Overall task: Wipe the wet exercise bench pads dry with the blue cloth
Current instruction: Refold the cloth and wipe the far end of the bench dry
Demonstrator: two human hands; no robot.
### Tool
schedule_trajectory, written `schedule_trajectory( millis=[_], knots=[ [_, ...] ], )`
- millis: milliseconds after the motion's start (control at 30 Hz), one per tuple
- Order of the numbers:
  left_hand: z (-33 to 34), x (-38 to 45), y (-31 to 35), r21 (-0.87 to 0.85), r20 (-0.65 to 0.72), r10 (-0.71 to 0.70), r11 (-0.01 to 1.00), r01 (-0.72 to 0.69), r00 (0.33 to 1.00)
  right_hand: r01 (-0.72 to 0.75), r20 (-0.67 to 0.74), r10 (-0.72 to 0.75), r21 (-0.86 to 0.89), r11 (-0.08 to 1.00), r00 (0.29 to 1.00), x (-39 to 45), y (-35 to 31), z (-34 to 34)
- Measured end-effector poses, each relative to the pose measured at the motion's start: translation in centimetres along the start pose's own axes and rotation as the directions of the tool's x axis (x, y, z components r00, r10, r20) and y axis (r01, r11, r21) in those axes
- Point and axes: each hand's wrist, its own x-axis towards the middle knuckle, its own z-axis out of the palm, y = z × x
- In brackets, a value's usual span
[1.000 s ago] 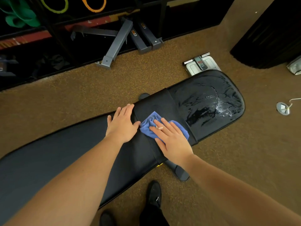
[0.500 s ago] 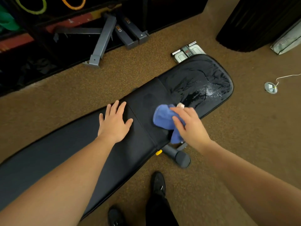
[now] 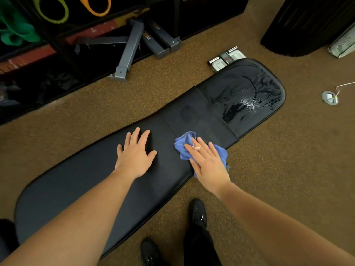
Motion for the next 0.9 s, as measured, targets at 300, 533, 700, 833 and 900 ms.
schedule_trajectory(
  millis=[300,533,700,833,900],
  knots=[
    [0.0,-0.5,-1.8,0.011,0.073,-0.034,0.999,0.034,0.997,0.149,0.089,-0.131,-0.249,0.957,0.987,-1.4,-3.5,2.0],
    [0.3,-0.9,-3.0,-0.019,0.035,-0.007,1.0,0.008,0.999,-0.009,0.14,0.05,-0.28,0.96,0.989,8.2,-5.7,0.8],
    [0.3,-1.5,-3.6,-0.05,0.039,-0.019,0.999,0.021,0.999,0.03,0.303,0.046,-0.242,0.97,0.952,17.0,-6.9,-0.2],
    [-0.1,-1.7,-4.3,-0.12,0.003,-0.086,0.989,0.086,0.996,0.118,0.35,-0.052,-0.17,0.978,0.935,18.4,-7.0,0.2],
    [-0.2,-1.8,-4.9,-0.132,-0.019,-0.129,0.983,0.126,0.991,0.215,0.296,-0.169,-0.128,0.968,0.94,15.8,-7.0,0.9]
  ],
)
